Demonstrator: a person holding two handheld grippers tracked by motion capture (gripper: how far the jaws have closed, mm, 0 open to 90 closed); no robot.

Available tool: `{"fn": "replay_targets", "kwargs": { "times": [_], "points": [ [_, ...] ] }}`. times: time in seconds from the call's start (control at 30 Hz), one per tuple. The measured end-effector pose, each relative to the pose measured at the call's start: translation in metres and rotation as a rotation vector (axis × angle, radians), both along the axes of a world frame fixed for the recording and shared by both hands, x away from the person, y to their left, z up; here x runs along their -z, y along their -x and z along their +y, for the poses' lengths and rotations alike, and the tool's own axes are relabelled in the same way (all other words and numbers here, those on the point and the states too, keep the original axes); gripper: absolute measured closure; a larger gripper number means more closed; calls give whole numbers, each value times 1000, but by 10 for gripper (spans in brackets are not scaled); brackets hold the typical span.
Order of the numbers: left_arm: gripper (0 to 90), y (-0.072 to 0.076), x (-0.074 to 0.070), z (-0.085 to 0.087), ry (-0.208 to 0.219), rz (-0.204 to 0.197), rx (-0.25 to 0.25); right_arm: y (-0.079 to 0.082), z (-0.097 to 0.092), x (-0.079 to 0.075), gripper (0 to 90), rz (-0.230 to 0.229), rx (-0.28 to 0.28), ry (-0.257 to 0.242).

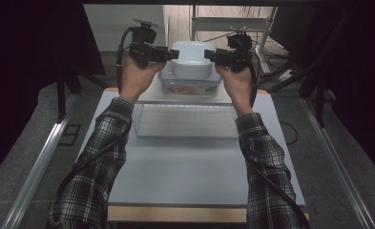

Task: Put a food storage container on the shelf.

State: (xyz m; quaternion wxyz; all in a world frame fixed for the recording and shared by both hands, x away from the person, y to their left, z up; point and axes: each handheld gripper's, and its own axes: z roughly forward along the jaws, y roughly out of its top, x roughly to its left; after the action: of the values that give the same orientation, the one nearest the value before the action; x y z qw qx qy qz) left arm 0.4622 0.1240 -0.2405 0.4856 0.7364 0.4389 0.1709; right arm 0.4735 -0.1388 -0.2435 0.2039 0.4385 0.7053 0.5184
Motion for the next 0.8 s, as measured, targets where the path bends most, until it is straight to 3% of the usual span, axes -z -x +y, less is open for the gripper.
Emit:
{"fn": "replay_targets", "kwargs": {
  "times": [0.17, 0.27, 0.57, 0.7, 0.8],
  "points": [
    [464, 3, -1, 0, 6, -8, 9, 6, -1, -5, 514, -15, -17, -9],
    [447, 8, -2, 1, 10, -14, 25, 13, 0, -8, 517, -30, -33, 18],
    [330, 25, 1, 7, 29, -59, 81, 32, -8, -8, 620, -45, -87, 30],
    [257, 34, 9, 9, 28, -102, 113, 40, -14, -4, 603, -54, -113, 22],
    [216, 39, 16, 11, 36, -103, 135, 45, -18, 0, 557, -54, -128, 29]
  ]
}}
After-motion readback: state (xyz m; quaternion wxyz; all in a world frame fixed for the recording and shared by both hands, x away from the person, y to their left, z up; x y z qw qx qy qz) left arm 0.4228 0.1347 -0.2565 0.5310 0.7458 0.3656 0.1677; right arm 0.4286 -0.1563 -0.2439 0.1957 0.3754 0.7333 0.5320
